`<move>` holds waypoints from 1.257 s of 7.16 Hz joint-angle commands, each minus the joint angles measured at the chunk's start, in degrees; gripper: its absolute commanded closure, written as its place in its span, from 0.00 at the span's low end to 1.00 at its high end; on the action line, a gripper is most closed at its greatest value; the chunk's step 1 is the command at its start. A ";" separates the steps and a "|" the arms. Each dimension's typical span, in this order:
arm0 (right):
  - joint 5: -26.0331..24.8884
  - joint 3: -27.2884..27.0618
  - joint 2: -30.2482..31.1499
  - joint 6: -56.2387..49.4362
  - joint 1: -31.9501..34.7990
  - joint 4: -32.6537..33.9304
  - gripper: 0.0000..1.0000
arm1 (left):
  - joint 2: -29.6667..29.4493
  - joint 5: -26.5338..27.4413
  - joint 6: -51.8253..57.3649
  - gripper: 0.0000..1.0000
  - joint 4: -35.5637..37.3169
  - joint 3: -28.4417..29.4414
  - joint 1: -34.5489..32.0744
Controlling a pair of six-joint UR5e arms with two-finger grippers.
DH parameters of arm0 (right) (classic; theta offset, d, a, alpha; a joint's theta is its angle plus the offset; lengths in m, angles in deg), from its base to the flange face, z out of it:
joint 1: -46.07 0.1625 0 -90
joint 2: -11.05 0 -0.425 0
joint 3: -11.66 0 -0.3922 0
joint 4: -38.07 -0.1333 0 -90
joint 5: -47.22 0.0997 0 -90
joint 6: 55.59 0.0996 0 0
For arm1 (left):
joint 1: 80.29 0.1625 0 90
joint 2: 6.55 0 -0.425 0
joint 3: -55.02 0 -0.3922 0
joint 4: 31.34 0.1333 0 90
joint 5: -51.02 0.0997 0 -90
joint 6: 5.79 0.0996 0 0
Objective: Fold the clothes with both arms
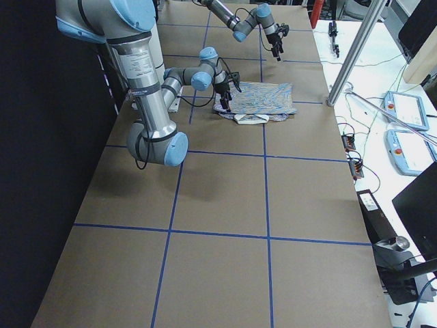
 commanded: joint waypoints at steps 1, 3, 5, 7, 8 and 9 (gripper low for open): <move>-0.31 -0.24 -0.76 -8.15 -3.04 3.24 0.33 | -0.08 0.00 -0.01 0.00 0.00 0.00 0.02; -0.40 -0.33 -1.02 -13.09 -4.63 3.34 0.56 | -0.16 0.00 -0.80 0.00 0.00 -0.09 0.63; -0.49 -0.33 -0.94 -14.14 -4.98 3.34 0.76 | -0.25 0.00 -0.80 0.00 -0.09 -0.17 0.63; -0.40 -3.13 -0.50 -16.51 -4.29 3.34 0.90 | -0.25 0.00 -1.41 0.00 0.00 -0.61 0.63; -0.49 -3.32 -0.32 -16.96 -3.93 3.34 0.90 | -0.25 -0.09 -1.42 0.00 0.00 -0.61 0.63; -0.66 -3.32 -0.06 -16.87 -3.93 3.34 0.94 | -0.25 0.00 -1.42 0.00 0.00 -0.61 0.63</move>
